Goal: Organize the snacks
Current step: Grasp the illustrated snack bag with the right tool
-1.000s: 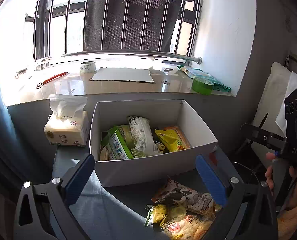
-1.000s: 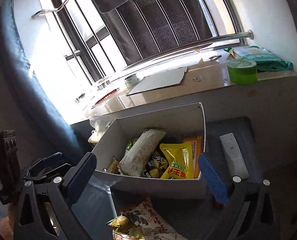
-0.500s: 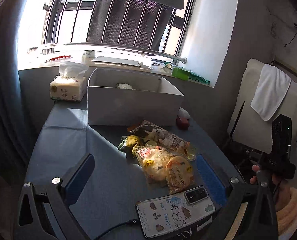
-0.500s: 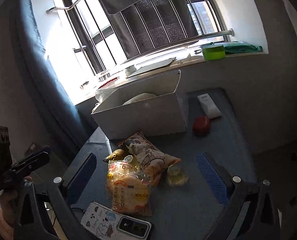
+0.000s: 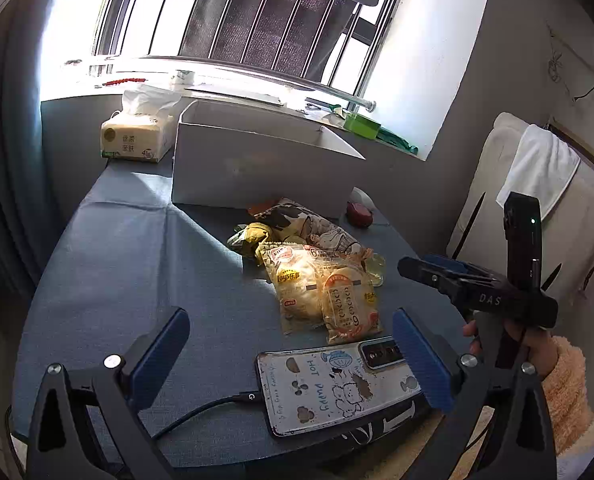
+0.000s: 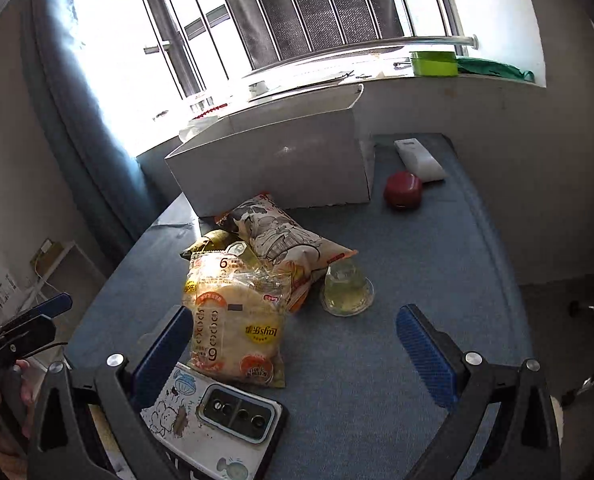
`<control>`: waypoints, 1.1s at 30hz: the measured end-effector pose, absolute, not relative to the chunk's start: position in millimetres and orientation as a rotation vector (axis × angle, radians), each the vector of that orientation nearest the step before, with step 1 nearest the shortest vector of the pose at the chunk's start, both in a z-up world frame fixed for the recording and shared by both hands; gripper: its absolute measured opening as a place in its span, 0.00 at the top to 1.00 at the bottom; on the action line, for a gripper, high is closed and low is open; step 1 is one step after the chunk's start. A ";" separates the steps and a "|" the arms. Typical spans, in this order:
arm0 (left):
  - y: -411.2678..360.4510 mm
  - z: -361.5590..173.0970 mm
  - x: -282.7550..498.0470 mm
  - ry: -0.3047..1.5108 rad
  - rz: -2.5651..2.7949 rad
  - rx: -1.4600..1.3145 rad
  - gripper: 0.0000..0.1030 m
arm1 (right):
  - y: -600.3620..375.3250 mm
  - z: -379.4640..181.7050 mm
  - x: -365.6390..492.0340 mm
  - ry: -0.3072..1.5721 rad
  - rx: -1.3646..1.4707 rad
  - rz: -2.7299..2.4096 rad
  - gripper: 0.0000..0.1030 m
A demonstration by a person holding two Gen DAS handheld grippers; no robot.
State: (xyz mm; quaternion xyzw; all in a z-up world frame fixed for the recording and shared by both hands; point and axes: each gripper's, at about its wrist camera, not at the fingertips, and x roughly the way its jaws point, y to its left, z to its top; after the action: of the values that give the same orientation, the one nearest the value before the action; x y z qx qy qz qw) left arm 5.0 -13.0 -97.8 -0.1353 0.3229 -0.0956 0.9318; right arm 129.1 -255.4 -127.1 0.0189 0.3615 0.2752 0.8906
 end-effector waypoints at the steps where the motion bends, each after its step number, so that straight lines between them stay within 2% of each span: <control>1: -13.1 -98.1 4.6 0.662 -0.194 -0.272 0.00 | -247.7 -125.9 136.2 0.751 0.011 0.583 0.00; 11: -7.9 -102.7 5.1 0.680 -0.181 -0.271 0.00 | -177.5 -148.0 222.3 0.880 -0.240 0.593 0.00; 16: 0.4 -108.7 8.3 0.695 -0.170 -0.295 0.00 | -157.6 -166.8 235.0 0.953 -0.365 0.611 0.02; 18: 2.1 -112.0 11.4 0.705 -0.161 -0.305 0.00 | -150.8 -175.3 237.2 0.994 -0.408 0.632 0.33; 19: 2.6 -113.8 13.1 0.713 -0.161 -0.309 0.00 | -149.8 -176.2 236.9 0.996 -0.406 0.639 0.42; 23: 2.2 -117.5 18.1 0.733 -0.150 -0.299 0.00 | -155.0 -168.1 234.9 0.968 -0.362 0.665 0.53; 27: 1.7 -116.6 31.9 0.741 -0.151 -0.250 0.00 | -176.2 -145.3 227.8 0.899 -0.228 0.687 0.54; 33: -6.2 -117.9 84.0 0.787 -0.162 -0.142 0.00 | -216.2 -85.6 210.6 0.672 -0.075 0.666 0.54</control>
State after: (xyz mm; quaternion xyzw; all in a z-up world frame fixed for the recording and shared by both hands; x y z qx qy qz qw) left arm 84.0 -6.2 -117.9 -0.0690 0.3827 -0.0788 0.9179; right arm 210.6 -216.2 -85.6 -0.0362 0.3237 0.3209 0.8894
